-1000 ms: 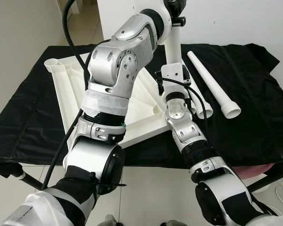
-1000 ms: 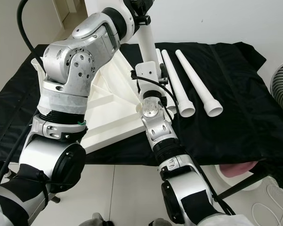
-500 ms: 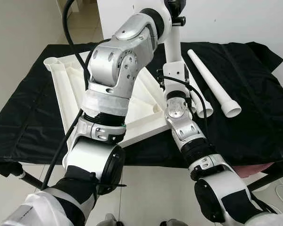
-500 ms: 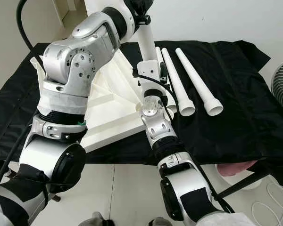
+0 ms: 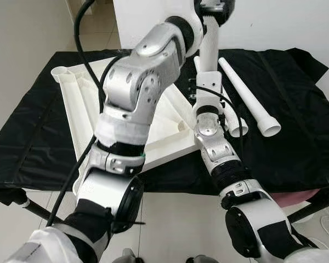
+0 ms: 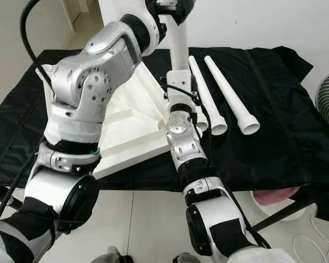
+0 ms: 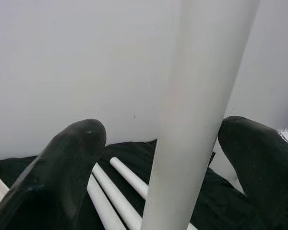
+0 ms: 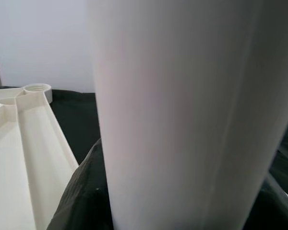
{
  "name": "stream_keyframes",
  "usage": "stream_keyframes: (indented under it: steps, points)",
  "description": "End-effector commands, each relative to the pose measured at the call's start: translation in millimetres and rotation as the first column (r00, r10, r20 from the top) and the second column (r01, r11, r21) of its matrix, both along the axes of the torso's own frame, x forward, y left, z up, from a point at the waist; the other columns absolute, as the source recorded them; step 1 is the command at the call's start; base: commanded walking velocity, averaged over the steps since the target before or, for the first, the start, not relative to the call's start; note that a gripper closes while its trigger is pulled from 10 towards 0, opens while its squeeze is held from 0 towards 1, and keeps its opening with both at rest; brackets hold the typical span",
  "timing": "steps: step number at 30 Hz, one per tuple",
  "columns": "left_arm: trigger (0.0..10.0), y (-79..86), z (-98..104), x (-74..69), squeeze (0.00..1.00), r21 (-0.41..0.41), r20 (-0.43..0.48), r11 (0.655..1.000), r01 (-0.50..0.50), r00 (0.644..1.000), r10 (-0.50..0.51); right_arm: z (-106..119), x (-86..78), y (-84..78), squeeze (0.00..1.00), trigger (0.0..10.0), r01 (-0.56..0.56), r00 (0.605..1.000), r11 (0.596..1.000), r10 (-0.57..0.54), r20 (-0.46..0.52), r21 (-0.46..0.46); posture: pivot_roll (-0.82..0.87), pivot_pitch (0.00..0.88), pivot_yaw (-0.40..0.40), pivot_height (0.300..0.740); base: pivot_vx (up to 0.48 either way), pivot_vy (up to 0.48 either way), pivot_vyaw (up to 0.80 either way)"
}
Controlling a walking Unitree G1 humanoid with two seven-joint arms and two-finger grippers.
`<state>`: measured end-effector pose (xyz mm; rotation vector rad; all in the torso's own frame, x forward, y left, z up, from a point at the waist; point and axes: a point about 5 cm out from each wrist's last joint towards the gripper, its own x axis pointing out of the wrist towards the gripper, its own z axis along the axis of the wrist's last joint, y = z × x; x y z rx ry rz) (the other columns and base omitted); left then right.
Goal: Building children table
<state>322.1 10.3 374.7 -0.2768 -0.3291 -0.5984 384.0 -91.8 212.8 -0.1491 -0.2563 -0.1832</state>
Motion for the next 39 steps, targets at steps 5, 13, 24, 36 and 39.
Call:
stream_keyframes:
  steps: [5,13,24,36,39]
  points:
    - [10.0,8.9,-13,-3.0,0.0,0.054,0.043,0.995,0.089,0.995,-0.092,3,0.6,-8.2,0.0,10.0,-0.03,1.0,0.995,0.029,0.008,0.093,-0.11,0.02,0.074,0.74,0.0,0.0,0.0]
    - [10.0,26.7,-38,8.9,0.0,0.096,0.019,0.995,0.0,1.0,-0.002,3,-3.5,-19.4,0.0,10.0,-0.137,0.991,0.98,0.136,0.016,0.143,-0.14,0.01,0.078,0.74,0.0,0.0,0.0]
    - [10.0,32.7,-94,2.6,0.0,0.217,-0.01,0.976,0.014,1.0,-0.012,-5,-16.4,-49.2,0.0,10.0,-0.194,0.981,0.975,0.194,0.01,0.104,-0.15,0.001,0.064,0.74,0.0,0.0,0.0]
    - [10.0,28.6,-133,-7.7,0.0,0.311,0.005,0.948,0.064,0.998,-0.069,-10,-26.8,-44.2,0.0,10.0,-0.333,0.943,0.942,0.332,0.023,0.028,-0.13,0.0,0.068,0.74,0.0,0.0,0.0]
    - [10.0,27.8,-138,-8.3,0.0,0.315,0.0,0.947,0.07,0.997,-0.074,-11,-27.2,-44.2,0.0,10.0,-0.342,0.94,0.939,0.341,0.018,0.037,-0.12,0.006,0.071,0.74,0.0,0.0,0.0]
